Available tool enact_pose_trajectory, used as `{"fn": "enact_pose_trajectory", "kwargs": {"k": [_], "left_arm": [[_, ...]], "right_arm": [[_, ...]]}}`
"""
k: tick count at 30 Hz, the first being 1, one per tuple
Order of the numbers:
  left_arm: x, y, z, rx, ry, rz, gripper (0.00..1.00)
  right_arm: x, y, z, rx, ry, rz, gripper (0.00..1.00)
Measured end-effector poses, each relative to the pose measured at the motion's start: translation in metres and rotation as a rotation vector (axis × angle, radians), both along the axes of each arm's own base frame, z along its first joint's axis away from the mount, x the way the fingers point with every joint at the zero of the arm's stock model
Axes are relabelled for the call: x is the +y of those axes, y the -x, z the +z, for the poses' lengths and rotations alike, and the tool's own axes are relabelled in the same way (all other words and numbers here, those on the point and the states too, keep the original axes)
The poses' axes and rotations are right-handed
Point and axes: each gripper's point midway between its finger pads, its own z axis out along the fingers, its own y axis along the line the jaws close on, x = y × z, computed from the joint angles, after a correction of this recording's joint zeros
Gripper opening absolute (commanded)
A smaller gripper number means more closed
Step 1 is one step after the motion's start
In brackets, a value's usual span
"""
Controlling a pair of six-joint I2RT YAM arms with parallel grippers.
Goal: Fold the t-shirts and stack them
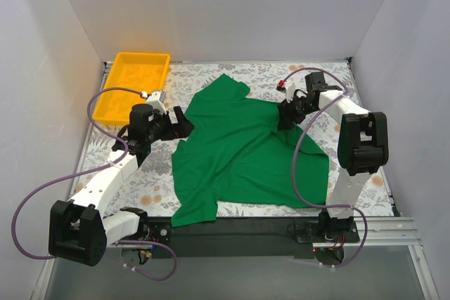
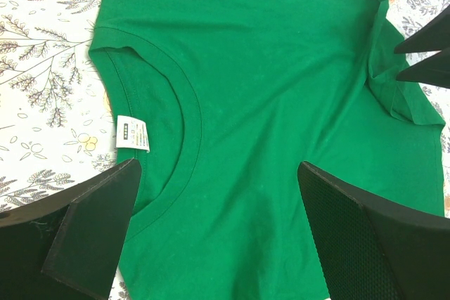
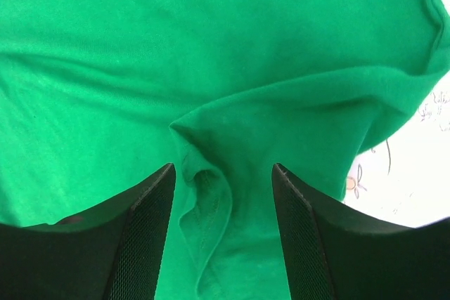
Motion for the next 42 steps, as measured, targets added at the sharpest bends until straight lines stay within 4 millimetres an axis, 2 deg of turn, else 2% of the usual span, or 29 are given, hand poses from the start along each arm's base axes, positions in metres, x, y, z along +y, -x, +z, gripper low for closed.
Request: {"fn": "enact_pose_trajectory", "kwargs": {"k": [4,7,10,11,14,21,31,42], "left_arm": [[0.0,0.0,0.0,0.0,0.0,0.0,0.93],[0.0,0.0,0.0,-0.001,0.0,0.0,0.94],[0.0,0.0,0.0,0.0,0.0,0.0,0.94],[0.0,0.0,0.0,0.0,0.0,0.0,0.93],[0.0,0.0,0.0,0.0,0.0,0.0,0.94],[0.0,0.0,0.0,-0.001,0.0,0.0,0.94],[0.0,0.0,0.001,-0.003,0.001,0.0,0.93],[0.0,-0.001,0.001,-0.003,0.001,0.0,0.93]], "right_arm": [[0.003,-0.002,-0.005,0.003,0.001,0.025,0.61],[0.004,0.0,-0.013,0.028,0.005,0.034,0.54],[0.005,0.001,-0.017,0.044,0.008,0.041,0.36],[0.006,0.002,-0.017,0.047,0.008,0.042,0.23],[0.006,0.001,-0.015,0.047,0.009,0.045,0.02],[0.007,0.002,-0.01,0.038,0.001,0.05,0.01],[0.007,0.002,0.032,-0.062,-0.038,0.051,0.01],[0.005,0.013,0.023,-0.025,-0.05,0.046,0.01]]}}
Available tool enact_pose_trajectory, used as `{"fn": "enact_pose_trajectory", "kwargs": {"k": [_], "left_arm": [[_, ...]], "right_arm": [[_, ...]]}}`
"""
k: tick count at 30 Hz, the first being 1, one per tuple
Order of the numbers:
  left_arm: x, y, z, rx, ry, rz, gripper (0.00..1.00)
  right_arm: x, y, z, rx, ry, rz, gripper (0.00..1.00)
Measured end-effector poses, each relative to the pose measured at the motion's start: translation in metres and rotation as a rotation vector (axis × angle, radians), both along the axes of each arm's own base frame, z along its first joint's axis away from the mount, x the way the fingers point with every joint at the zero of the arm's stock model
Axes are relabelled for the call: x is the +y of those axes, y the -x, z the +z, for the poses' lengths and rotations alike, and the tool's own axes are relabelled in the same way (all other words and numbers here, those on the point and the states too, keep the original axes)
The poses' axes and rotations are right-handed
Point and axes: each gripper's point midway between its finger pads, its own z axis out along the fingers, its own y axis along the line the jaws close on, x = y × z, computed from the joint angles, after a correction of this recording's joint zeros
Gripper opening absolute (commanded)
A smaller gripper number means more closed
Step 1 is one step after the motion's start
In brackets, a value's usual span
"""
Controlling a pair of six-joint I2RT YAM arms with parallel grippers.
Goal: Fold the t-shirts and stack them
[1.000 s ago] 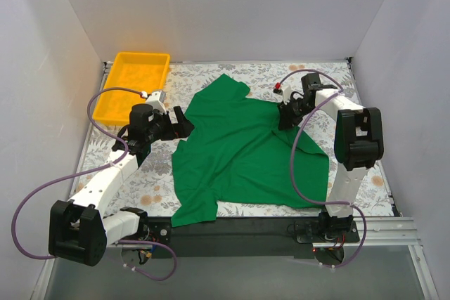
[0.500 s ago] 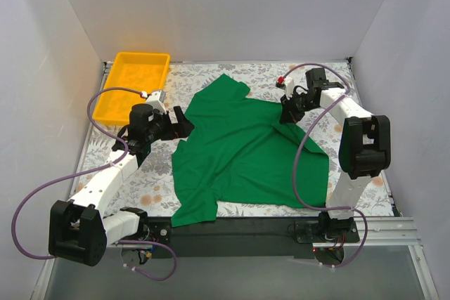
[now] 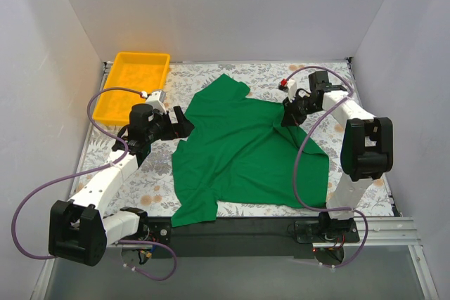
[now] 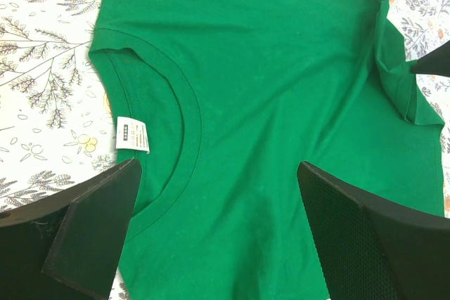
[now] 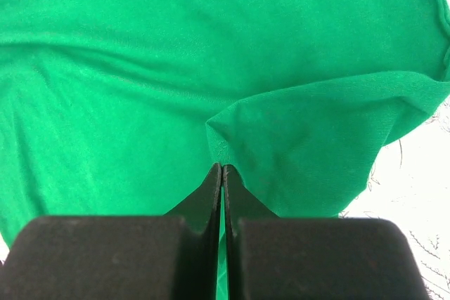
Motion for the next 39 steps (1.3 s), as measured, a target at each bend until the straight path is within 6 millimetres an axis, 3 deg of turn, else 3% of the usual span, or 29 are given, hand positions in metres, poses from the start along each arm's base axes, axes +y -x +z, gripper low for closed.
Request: {"fn": "enact_pose_trajectory", "kwargs": {"k": [15,24,30,35,39], "left_arm": [[0.0,0.0,0.0,0.001,0.0,0.0,0.93],[0.0,-0.001,-0.002,0.002,0.0,0.0,0.93],[-0.007,-0.01,-0.013,0.048,0.02,-0.015,0.93],[-0.021,-0.044,-0.011,0.066,0.049,-0.031,0.91],[-0.038,-0.095,-0.012,0.08,0.074,-0.052,0.86]], "right_arm": [[-0.003,0.006,0.005,-0.014,-0.005,0.0,0.01],[-0.018,0.01,0.013,-0.044,-0.019,-0.042,0.01],[-0.026,0.009,0.015,-0.068,-0.032,-0.065,0.01],[-0.036,0.012,0.013,-0.065,-0.058,-0.101,0.01],[-0.056,0.006,0.024,-0.089,-0.083,-0.167,0.01]]}}
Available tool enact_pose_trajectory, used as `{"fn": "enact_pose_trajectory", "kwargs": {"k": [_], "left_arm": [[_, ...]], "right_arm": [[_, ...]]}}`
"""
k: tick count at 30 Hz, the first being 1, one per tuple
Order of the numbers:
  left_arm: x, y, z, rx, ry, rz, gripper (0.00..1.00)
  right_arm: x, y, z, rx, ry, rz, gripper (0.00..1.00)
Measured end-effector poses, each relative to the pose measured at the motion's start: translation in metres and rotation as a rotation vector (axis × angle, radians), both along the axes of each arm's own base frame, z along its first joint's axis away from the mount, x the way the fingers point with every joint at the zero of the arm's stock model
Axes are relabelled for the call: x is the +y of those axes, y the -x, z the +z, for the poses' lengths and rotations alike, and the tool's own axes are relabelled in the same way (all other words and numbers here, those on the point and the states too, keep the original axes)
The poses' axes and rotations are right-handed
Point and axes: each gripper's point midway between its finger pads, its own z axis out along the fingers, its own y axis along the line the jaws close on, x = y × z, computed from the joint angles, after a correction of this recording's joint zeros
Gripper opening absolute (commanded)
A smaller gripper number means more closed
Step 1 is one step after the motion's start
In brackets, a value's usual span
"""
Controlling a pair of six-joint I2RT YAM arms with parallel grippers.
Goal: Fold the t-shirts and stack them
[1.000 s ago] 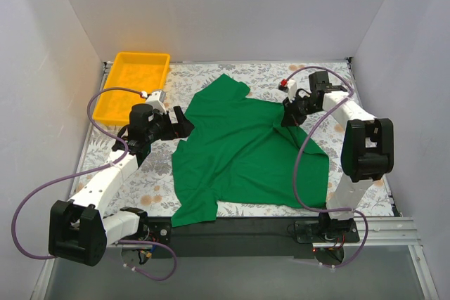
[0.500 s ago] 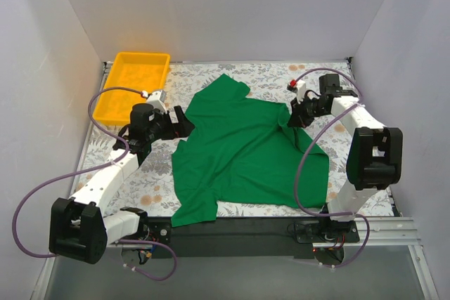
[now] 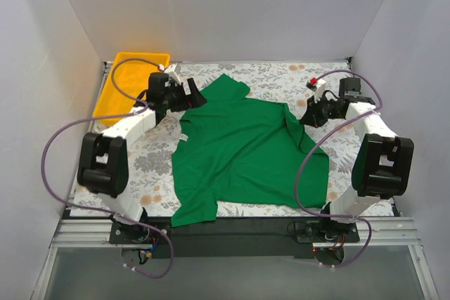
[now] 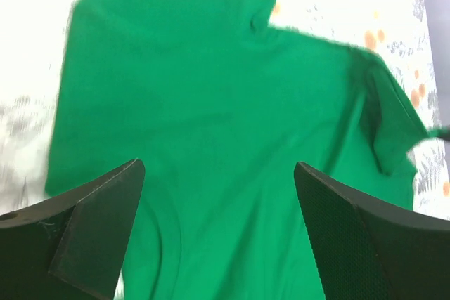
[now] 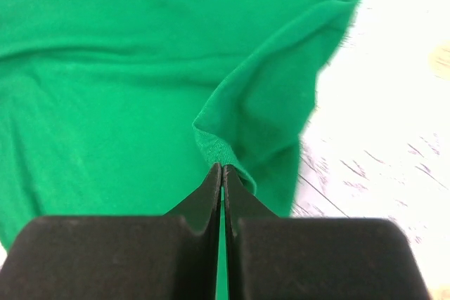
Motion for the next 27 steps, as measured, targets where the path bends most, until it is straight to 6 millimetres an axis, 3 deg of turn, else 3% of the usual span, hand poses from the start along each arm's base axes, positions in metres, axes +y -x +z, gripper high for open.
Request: {"fn": "enact_pose_trajectory", "kwargs": {"k": [4,10,12,15,27], "left_arm": [[-0.02,-0.063,-0.012,0.021,0.018,-0.027,0.81],[-0.048,-0.155,-0.057,0.07,0.026,-0.072,0.72],[-0.052,-0.176,-0.071,0.073,0.025,-0.074,0.71],[-0.051,-0.187,-0.098,0.113,0.008,-0.062,0.71],[-0.033,-0.192,-0.105,0.143,-0.06,0.009,0.59]], "right_arm": [[-0.014,0.0,0.01,-0.03,-0.02,-0.051,0.01],[-0.013,0.002,0.011,-0.022,-0.054,-0.063,0.01],[-0.013,0.002,0.012,-0.018,-0.061,-0.065,0.01],[-0.014,0.002,0.013,-0.018,-0.074,-0.071,0.01],[-0.018,0.002,0.017,-0.013,-0.113,-0.085,0.01]]}}
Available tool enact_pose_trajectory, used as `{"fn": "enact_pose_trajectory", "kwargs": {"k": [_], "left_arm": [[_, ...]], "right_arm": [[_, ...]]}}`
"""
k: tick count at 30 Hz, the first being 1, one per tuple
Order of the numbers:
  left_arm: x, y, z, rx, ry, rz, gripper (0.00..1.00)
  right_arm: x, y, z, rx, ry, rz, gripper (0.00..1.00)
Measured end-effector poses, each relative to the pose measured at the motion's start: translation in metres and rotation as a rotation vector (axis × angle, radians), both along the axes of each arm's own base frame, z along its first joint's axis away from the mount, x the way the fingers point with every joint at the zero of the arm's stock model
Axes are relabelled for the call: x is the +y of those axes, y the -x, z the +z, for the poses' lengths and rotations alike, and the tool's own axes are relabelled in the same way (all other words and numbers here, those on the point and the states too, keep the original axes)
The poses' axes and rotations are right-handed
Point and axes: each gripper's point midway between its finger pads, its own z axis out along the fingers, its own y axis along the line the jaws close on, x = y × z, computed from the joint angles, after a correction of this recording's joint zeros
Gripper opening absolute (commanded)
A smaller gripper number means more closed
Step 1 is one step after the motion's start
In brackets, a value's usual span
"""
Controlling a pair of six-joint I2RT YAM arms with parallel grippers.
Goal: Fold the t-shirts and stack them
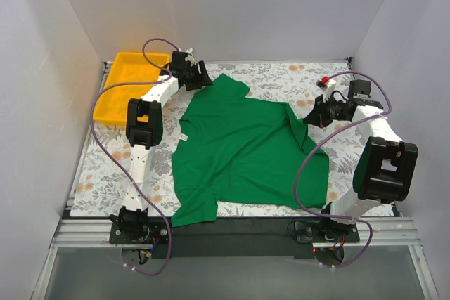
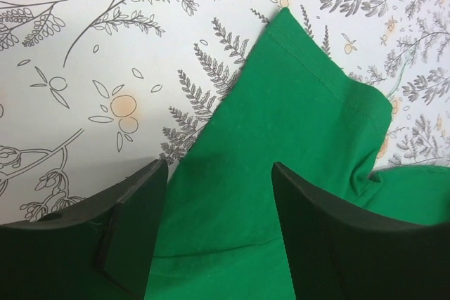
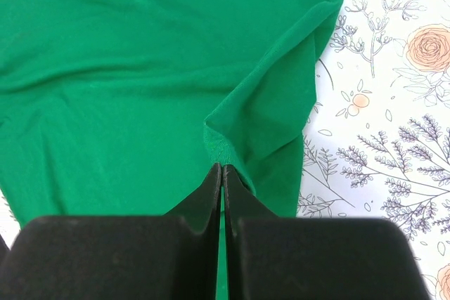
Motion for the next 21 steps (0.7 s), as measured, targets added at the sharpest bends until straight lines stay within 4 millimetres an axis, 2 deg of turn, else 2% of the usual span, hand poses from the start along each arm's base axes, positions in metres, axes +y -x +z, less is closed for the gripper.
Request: {"fn": "enact_pose_trajectory", "kwargs": {"k": [2,3,9,13,14,17,21], "left_arm": [[0.001,0.0,-0.001,-0.001,-0.008,-0.002,0.55],[0.002,0.001,-0.002,0.002,-0.012,-0.003,0.5],[0.006,0.017,-0.007,0.047,-0.031,-0.015,0.4],[0.009,0.036,-0.01,0.098,-0.043,-0.023,0.21],[0.01,0.041,-0.012,0.109,-0.048,-0.025,0.11],[0.013,0.053,-0.015,0.139,-0.056,-0.027,0.0],[0.018,0.076,-0.015,0.181,-0.071,-0.025,0.0]], "right_arm": [[0.0,0.0,0.001,0.001,-0.007,-0.001,0.01],[0.0,0.0,0.001,0.001,-0.012,-0.001,0.01],[-0.002,0.0,0.002,0.0,-0.019,-0.007,0.01],[-0.005,0.0,0.003,0.0,-0.023,-0.013,0.01],[-0.006,0.0,0.003,-0.001,-0.025,-0.016,0.01],[-0.008,0.0,0.004,-0.001,-0.032,-0.021,0.01],[-0.009,0.0,0.005,-0.002,-0.042,-0.024,0.01]]}}
